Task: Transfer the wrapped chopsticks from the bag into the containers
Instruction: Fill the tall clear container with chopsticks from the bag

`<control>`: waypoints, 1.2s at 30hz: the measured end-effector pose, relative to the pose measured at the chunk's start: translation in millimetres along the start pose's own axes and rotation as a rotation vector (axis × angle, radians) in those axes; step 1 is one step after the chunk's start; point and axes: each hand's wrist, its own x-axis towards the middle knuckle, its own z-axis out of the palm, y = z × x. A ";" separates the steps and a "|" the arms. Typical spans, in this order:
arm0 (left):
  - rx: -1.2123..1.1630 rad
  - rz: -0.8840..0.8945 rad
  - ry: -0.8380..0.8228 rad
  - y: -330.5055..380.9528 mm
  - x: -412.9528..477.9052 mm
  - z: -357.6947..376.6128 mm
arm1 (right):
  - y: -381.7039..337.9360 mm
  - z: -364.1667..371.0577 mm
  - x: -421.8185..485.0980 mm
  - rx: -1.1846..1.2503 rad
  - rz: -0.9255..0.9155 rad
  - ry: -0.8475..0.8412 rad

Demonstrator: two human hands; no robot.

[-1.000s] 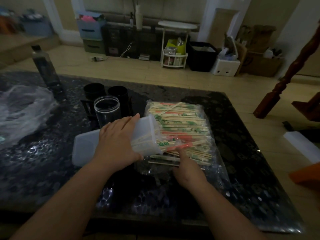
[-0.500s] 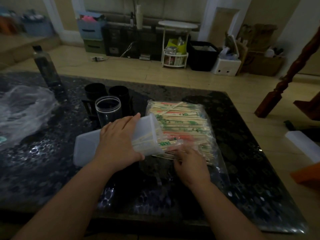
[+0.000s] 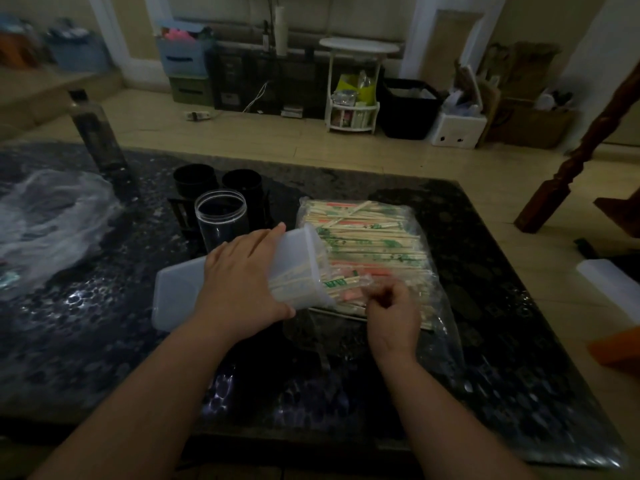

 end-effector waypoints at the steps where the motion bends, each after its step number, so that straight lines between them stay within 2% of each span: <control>1: -0.001 -0.002 -0.001 0.0 0.1 -0.2 | -0.6 0.3 -0.9 -0.008 0.020 0.034; 4: 0.001 -0.001 -0.002 0.8 -0.7 -0.1 | 5.7 1.9 -2.0 -0.113 0.080 0.098; 7: 0.006 0.008 -0.001 1.4 -0.7 0.1 | 6.7 4.5 -0.9 -0.199 0.095 -0.017; 9: 0.003 0.009 -0.004 1.4 -1.2 0.1 | 9.9 7.2 1.0 -0.366 -0.074 -0.143; 12: 0.006 0.010 0.004 0.8 -2.2 -0.7 | 19.1 9.3 5.6 -0.740 -0.402 -0.325; 14: 0.008 0.010 0.005 0.6 -2.4 -1.1 | 19.0 6.1 8.5 -0.813 -0.420 -0.429; 18: 0.006 0.011 -0.003 -0.5 -3.1 -0.6 | 12.5 -1.2 7.4 -0.979 -0.463 -0.471; 22: -0.008 0.012 -0.005 -1.5 -2.4 0.0 | 12.3 1.4 3.3 -0.991 -0.475 -0.385; 25: -0.002 0.015 -0.004 -1.8 -1.8 -0.1 | 14.9 1.9 3.4 -0.991 -0.484 -0.380; 31: 0.003 0.010 -0.012 0.8 -1.9 -0.4 | 12.0 0.8 6.0 -0.982 -0.375 -0.531; 36: 0.002 0.018 -0.020 1.4 -2.3 -0.6 | 13.8 3.6 3.0 -1.097 -0.438 -0.556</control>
